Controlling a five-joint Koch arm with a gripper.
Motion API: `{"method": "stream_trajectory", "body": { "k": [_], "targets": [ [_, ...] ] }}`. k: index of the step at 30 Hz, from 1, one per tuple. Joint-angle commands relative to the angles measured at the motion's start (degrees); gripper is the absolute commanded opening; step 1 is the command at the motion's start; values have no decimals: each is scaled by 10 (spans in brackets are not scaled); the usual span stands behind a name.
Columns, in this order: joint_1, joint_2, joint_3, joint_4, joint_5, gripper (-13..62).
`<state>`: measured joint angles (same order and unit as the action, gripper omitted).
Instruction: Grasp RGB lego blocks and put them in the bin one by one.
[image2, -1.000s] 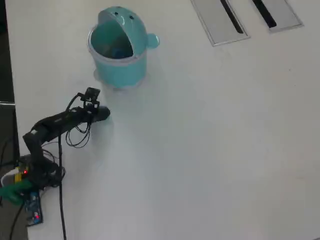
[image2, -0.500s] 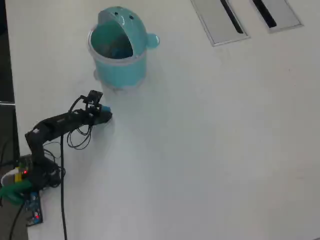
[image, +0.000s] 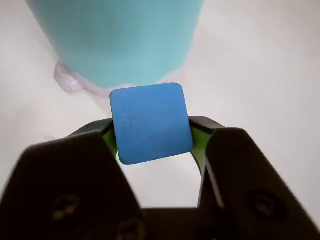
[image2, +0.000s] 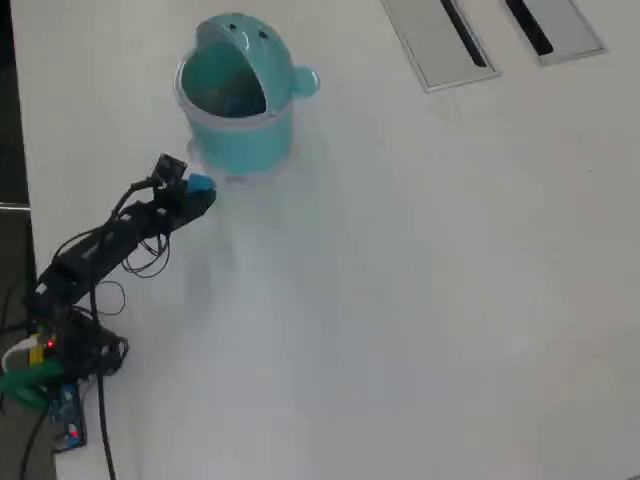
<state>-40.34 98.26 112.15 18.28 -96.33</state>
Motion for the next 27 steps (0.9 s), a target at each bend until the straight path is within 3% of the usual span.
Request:
{"method": "stream_trajectory", "body": {
  "k": [1, 10, 27],
  "targets": [
    [-7, 37, -57, 14, 1, 134],
    [-11, 71, -112, 65, 1, 133],
    [-25, -86, -425, 104, 25, 133]
  ]
}}
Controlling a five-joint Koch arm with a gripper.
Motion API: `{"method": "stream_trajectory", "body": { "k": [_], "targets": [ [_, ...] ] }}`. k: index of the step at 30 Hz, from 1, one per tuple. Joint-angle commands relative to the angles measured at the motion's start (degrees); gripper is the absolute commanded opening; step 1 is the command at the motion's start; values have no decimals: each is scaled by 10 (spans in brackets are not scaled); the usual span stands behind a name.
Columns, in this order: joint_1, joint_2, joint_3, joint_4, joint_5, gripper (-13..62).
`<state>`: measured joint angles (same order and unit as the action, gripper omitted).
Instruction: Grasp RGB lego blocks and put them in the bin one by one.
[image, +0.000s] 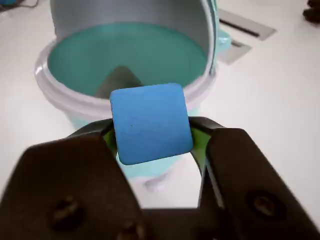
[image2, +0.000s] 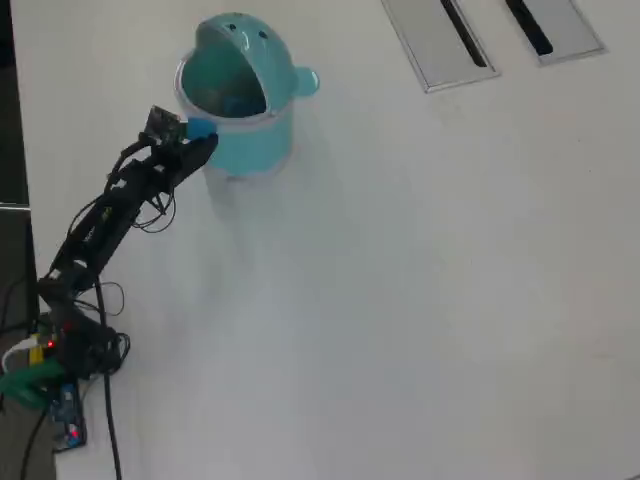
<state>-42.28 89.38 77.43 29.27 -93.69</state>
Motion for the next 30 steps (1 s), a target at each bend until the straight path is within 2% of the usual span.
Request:
{"method": "stream_trajectory", "body": {
  "k": [1, 29, 30],
  "targets": [
    [-5, -3, -85, -4, -1, 133],
    [-52, -258, -365, -92, -9, 135],
    [-53, -273, -366, -109, -23, 206]
  ]
}}
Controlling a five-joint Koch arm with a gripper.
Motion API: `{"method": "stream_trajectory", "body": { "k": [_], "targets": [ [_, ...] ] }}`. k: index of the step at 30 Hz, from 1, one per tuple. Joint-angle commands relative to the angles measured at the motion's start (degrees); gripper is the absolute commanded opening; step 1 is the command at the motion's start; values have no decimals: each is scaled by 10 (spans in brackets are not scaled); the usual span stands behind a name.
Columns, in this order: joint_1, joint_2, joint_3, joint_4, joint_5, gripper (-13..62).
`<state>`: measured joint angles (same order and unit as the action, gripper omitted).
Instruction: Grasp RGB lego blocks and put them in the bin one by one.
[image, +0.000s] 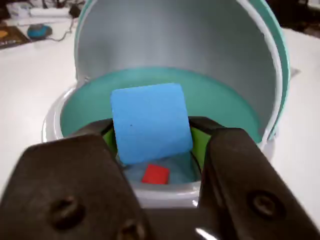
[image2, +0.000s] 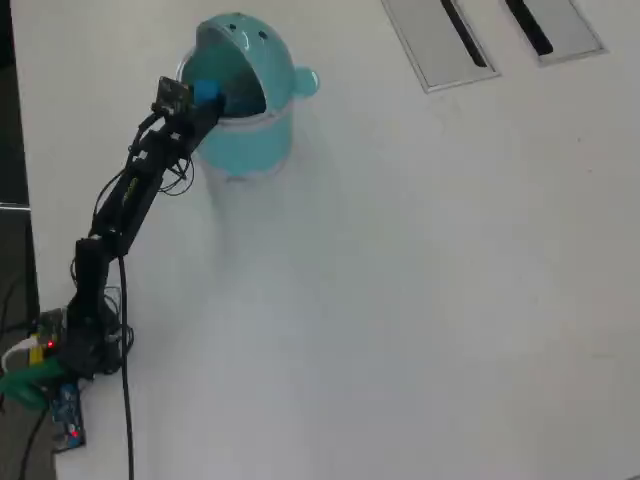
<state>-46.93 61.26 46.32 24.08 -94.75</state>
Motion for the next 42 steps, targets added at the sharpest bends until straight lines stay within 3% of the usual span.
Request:
{"method": "stream_trajectory", "body": {
  "k": [1, 4, 12, 42],
  "targets": [
    [-6, 6, -54, -58, -20, 226],
    [-4, 4, -54, -57, -39, 268],
    [1, 23, -40, -56, -51, 287],
    [86, 334, 330, -137, 23, 301]
  ]
}}
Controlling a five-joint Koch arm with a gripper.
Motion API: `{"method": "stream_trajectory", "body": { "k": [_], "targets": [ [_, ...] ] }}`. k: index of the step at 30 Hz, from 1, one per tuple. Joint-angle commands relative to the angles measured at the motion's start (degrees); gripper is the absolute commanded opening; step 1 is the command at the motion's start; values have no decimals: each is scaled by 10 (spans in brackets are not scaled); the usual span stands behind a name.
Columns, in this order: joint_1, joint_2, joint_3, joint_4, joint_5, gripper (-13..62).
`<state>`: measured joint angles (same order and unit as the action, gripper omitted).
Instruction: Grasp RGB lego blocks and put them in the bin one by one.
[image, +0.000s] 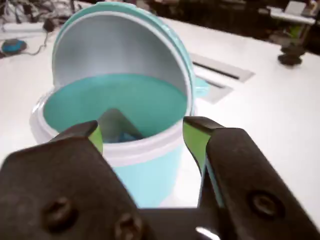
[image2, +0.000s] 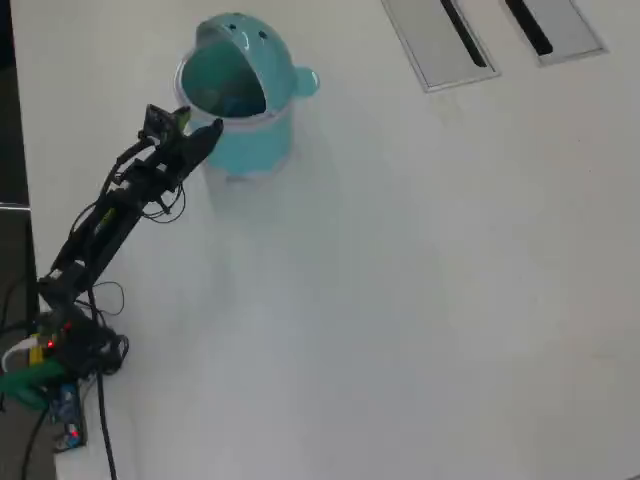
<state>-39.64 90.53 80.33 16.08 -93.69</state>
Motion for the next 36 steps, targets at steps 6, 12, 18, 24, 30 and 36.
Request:
{"method": "stream_trajectory", "body": {
  "k": [6, 12, 18, 24, 30, 36],
  "targets": [
    [41, 103, 79, -114, 72, 301],
    [67, 154, 118, -117, 145, 301],
    [83, 213, 178, -151, 213, 301],
    [120, 260, 244, -195, 258, 301],
    [156, 306, 297, -212, 327, 300],
    [188, 344, 361, -245, 389, 300]
  ]
}}
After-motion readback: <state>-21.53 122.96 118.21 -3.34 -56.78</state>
